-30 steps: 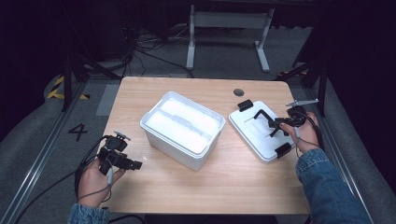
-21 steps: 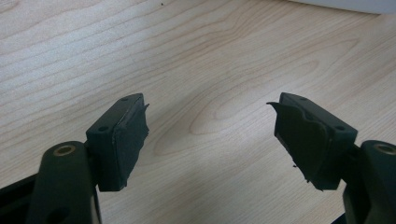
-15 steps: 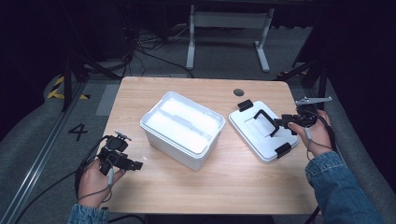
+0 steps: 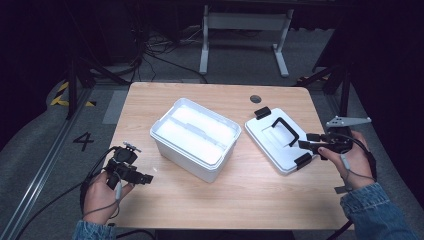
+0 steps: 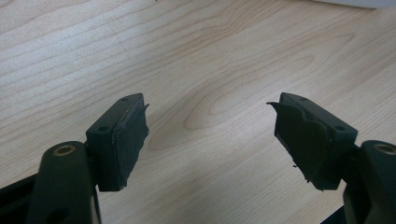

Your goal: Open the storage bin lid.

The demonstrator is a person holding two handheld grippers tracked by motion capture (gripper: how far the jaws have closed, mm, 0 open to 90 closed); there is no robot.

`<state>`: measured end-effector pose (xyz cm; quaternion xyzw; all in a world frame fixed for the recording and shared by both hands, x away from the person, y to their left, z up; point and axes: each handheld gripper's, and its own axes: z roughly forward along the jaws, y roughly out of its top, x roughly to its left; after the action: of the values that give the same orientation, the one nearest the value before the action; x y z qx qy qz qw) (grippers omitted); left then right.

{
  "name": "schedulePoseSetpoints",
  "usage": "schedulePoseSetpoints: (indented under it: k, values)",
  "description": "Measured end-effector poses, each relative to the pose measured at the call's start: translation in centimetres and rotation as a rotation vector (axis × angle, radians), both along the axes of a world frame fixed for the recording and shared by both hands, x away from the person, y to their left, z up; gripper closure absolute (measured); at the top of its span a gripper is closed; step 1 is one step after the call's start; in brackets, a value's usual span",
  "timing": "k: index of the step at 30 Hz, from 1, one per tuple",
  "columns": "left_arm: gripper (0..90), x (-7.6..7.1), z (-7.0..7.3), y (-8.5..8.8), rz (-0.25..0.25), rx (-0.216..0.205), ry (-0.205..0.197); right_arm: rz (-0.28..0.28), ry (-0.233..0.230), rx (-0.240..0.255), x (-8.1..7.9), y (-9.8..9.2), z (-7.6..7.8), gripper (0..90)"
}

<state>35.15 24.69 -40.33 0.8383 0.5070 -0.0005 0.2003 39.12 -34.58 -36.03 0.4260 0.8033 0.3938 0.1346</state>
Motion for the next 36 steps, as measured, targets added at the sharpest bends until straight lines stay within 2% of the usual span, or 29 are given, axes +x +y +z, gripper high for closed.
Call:
schedulePoseSetpoints:
  k: [6,10,17,19,21,25,26,30,36]
  values:
    - [25.9,0.3,-0.1,-0.3,-0.01,0.003,0.003,0.027,0.007,0.005,-2.2,0.1,-0.8,49.3]
    - [25.9,0.5,0.0,-0.5,-0.014,-0.005,0.005,0.072,0.002,0.008,-3.9,0.7,-1.4,49.0]
    - [25.9,0.8,-0.1,-0.8,-0.018,0.0,0.006,0.112,0.012,-0.007,-5.7,1.7,-2.3,48.2]
    - [25.7,0.8,-0.1,-0.9,-0.018,-0.001,0.007,0.117,0.018,-0.009,-5.9,1.8,-2.5,48.2]
    - [24.6,0.8,-0.1,-0.9,-0.016,0.001,0.004,0.135,0.028,-0.023,-6.4,2.2,-3.4,48.2]
    - [23.5,1.0,-0.2,-0.8,-0.014,0.017,0.007,0.134,0.022,0.001,-6.9,2.3,-4.0,48.2]
    - [23.5,1.0,-0.2,-0.8,-0.014,0.016,0.005,0.144,0.047,0.004,-6.9,2.5,-4.6,48.2]
    - [23.6,1.0,-0.1,-0.8,-0.017,0.01,0.009,0.152,0.069,-0.024,-7.0,2.7,-5.1,48.1]
    - [23.6,1.0,-0.1,-0.8,-0.02,0.009,0.005,0.166,0.093,-0.036,-7.1,2.8,-5.4,47.8]
